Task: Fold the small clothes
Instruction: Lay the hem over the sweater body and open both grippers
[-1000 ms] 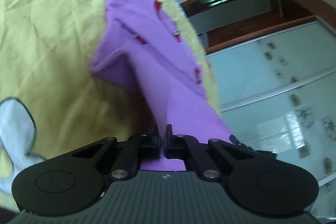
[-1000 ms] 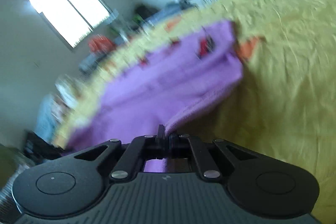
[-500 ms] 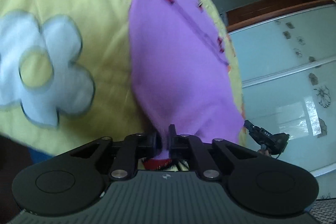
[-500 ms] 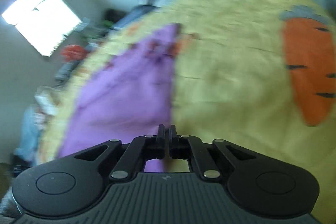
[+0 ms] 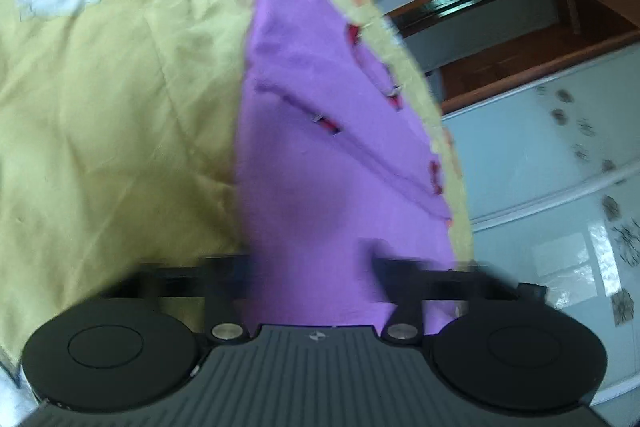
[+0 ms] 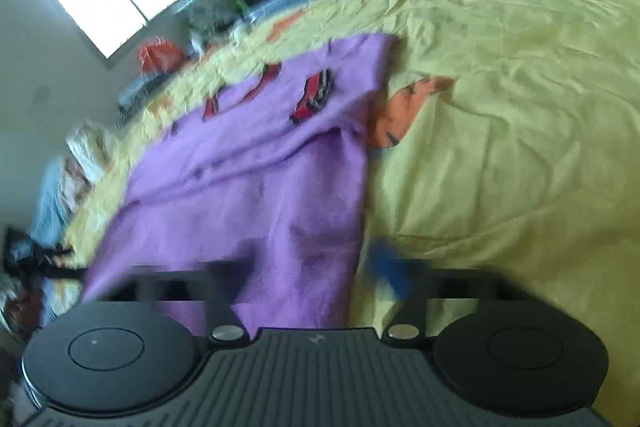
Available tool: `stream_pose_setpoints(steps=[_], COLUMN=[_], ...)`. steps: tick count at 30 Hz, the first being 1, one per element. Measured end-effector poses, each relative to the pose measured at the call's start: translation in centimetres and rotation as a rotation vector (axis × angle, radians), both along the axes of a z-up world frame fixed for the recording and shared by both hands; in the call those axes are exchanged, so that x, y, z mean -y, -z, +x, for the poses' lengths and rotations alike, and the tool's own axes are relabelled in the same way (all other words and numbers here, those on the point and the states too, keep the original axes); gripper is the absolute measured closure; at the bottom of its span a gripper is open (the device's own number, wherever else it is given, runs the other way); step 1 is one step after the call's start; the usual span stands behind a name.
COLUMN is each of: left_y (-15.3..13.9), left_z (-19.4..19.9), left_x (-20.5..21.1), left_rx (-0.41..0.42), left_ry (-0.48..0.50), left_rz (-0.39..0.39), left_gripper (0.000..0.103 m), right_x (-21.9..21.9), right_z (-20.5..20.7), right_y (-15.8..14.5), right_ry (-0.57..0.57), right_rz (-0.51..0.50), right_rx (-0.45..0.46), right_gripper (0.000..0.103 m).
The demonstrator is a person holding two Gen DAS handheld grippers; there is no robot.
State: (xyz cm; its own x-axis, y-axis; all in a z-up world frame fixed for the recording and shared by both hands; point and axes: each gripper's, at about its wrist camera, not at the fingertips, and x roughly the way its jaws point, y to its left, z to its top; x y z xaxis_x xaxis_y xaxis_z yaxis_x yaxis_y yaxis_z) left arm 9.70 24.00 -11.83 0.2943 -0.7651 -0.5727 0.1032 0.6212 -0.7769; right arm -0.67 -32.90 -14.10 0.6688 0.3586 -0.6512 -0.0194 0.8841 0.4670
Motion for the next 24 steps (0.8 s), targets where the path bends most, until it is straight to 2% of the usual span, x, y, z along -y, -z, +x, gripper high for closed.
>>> stream_pose_setpoints(steps=[1,3,6,7,8,9,10,11,13,16,20,22,24], left_y=[0.2,0.2,0.4,0.4,0.1,0.0,0.0,0.0,0.0,0.6,1.3,1.6,1.4], left_z=[-0.1,-1.0,-3.2,-4.0,-5.2,-6.4,-7.6,-8.8,-10.8,-12.5,-14.0,-14.5,-15.3], left_x=[0.1,-0.3,-2.6,-3.0,-3.5,-3.9,-4.1,-4.1,-3.8,-2.9,-2.5,-2.7,-2.8], left_rx=[-0.008,0.001,-0.012,-0.001,0.014,0.024,0.036,0.053,0.079,0.09,0.123,0.107,0.126], left_ry=[0.004,0.021,-0.003,0.008,0.009,0.012,0.024,0.038,0.063,0.095,0.121,0.118,0.125], left_rz=[0.018,0.044,0.027,0.023,0.021,0.01,-0.006,-0.028,-0.052,-0.089,-0.122,-0.145,-0.132], left_gripper=[0.101,0.101,0.1,0.095,0.079,0.069,0.051,0.041,0.034,0.032,0.029,0.028,0.028], right_x=[-0.6,-1.0,0.8,1.6,2.2,2.7,2.9,2.9,2.5,1.3,-1.1,-1.9,-2.2], right_z=[0.0,-0.9,-2.7,-3.6,-4.7,-6.1,-7.7,-9.1,-12.0,-15.2,-16.6,-16.8,-16.9], right_y=[-0.3,-1.0,-1.1,-0.8,-0.6,-0.5,-0.4,-0.5,-0.6,-0.3,-0.3,-0.4,-0.2], right_ry=[-0.012,-0.005,0.07,0.067,0.064,0.061,0.035,0.011,-0.009,-0.051,-0.135,-0.151,-0.148], right_rz=[-0.051,-0.11,-0.112,-0.082,-0.033,0.03,0.073,0.089,0.123,0.12,0.131,0.129,0.185], right_rx=[0.005,0.016,0.001,-0.029,-0.041,-0.041,-0.039,-0.031,-0.028,-0.036,-0.031,-0.017,-0.025], right_gripper=[0.101,0.101,0.1,0.097,0.091,0.083,0.065,0.053,0.047,0.047,0.047,0.041,0.039])
